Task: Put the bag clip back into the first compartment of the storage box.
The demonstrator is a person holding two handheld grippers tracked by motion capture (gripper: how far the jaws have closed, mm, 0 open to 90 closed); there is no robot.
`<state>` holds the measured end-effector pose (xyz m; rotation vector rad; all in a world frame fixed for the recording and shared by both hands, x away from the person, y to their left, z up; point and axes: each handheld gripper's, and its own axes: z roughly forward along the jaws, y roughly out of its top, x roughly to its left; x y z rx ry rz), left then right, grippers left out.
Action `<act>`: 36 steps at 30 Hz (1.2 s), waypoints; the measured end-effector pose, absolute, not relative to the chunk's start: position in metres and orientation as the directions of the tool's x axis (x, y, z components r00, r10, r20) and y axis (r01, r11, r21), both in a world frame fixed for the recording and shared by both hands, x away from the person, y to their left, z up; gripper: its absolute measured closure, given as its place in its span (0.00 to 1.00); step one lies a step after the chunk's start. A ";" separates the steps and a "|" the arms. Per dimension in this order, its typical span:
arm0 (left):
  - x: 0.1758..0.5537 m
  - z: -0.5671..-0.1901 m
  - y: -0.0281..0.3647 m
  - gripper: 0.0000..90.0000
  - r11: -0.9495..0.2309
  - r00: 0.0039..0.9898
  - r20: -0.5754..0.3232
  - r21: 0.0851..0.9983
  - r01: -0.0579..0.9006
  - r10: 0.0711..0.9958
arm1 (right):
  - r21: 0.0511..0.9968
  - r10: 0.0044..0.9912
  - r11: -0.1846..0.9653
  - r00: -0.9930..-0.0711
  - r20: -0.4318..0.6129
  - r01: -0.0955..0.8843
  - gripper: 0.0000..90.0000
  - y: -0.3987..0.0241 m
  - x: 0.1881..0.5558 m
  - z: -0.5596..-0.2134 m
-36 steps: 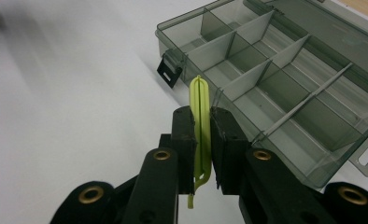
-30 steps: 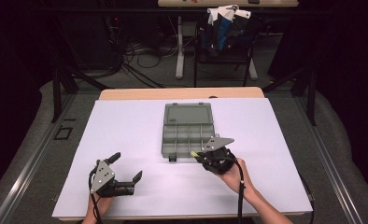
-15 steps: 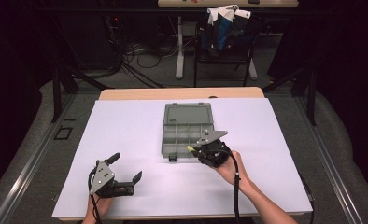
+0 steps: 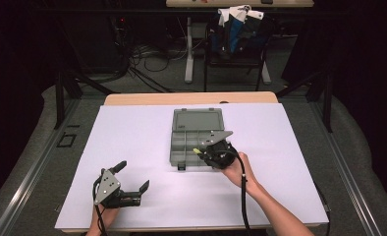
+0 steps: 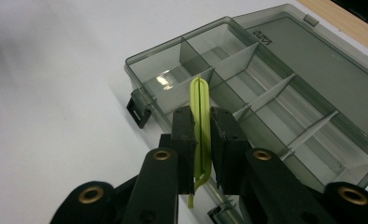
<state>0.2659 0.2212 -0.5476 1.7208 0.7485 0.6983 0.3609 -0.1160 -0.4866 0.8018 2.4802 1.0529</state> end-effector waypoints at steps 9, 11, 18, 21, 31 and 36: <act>0.267 -0.548 0.221 0.00 -0.222 0.630 0.088 0.965 0.137 0.771 | 0.726 0.609 0.577 -0.789 -0.078 0.373 0.90 -0.111 0.374 -0.490; 0.266 -0.548 0.221 0.00 -0.221 0.630 0.086 0.966 0.138 0.772 | 0.725 0.608 0.579 -0.790 -0.079 0.374 0.90 -0.110 0.376 -0.490; 0.266 -0.548 0.221 0.00 -0.222 0.629 0.088 0.965 0.137 0.772 | 0.725 0.608 0.580 -0.789 -0.083 0.371 0.90 -0.105 0.381 -0.488; 0.266 -0.548 0.221 0.00 -0.222 0.629 0.088 0.965 0.137 0.772 | 0.728 0.612 0.576 -0.786 -0.084 0.371 0.90 -0.104 0.383 -0.488; 0.267 -0.548 0.221 0.00 -0.222 0.631 0.088 0.966 0.136 0.771 | 0.722 0.610 0.581 -0.789 -0.080 0.376 0.90 -0.097 0.391 -0.485; 0.266 -0.548 0.220 0.00 -0.226 0.631 0.092 0.965 0.136 0.771 | 0.722 0.602 0.586 -0.794 -0.084 0.368 0.90 -0.092 0.395 -0.485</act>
